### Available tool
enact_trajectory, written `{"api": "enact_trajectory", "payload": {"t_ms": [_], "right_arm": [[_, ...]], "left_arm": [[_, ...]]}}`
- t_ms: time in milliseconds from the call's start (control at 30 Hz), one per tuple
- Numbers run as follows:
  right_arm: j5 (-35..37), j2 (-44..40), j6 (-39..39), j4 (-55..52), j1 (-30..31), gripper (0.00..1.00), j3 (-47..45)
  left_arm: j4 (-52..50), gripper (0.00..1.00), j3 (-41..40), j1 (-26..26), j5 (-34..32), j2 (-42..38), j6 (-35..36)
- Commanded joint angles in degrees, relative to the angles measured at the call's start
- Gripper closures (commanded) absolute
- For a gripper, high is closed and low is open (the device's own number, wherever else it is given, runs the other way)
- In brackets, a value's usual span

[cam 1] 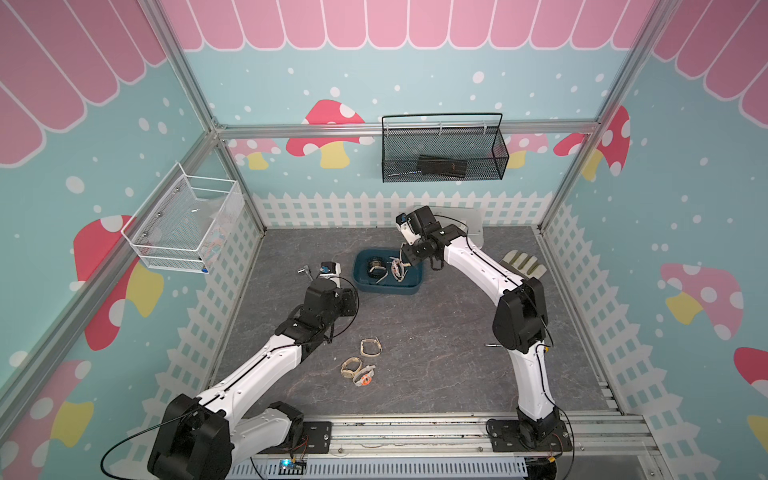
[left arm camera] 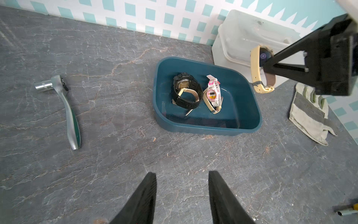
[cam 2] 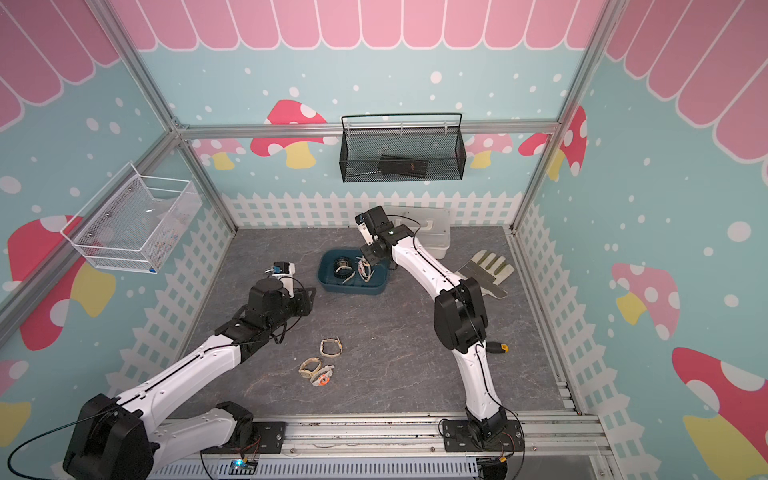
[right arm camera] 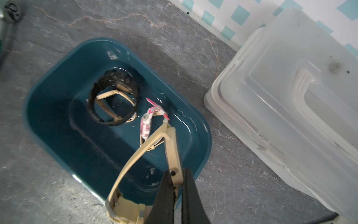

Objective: Put the watch into the storage box
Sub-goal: Place the watch in the storage box.

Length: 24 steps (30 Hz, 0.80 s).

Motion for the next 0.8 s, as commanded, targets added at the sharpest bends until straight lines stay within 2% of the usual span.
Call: {"api": "enact_trajectory", "payload": {"t_ms": [0, 267, 767], "right_arm": [[3.1, 3.5, -3.6, -2.4, 0.1, 1.0, 4.7], [6.9, 15.8, -9.4, -7.3, 0.0, 1.0, 18.4], [6.6, 20.5, -9.9, -7.5, -0.1, 1.0, 18.6]], "left_arm": [[-0.1, 0.53, -0.3, -0.2, -1.0, -0.1, 0.9], [-0.2, 0.53, -0.2, -0.2, -1.6, 0.3, 1.1], [-0.4, 0.53, -0.3, -0.2, -1.9, 0.7, 1.2]]}}
